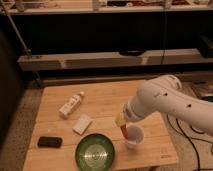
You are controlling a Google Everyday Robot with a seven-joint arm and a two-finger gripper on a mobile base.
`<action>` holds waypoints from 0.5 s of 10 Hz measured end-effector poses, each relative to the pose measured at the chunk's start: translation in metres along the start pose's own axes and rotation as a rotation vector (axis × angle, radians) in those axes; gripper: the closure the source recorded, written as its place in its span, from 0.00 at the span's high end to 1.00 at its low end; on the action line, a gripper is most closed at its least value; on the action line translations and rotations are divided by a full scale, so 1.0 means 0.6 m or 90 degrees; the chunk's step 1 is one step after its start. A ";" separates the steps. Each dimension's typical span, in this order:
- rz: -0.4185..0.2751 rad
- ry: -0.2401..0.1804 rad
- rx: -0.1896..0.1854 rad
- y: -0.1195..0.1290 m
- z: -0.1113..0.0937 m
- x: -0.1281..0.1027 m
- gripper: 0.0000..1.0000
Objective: Place the pepper in the ceramic cup
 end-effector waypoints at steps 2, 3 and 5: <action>0.017 -0.014 -0.002 -0.023 -0.014 0.007 0.00; 0.027 -0.019 -0.002 -0.038 -0.020 0.014 0.00; 0.044 -0.028 0.001 -0.059 -0.031 0.025 0.00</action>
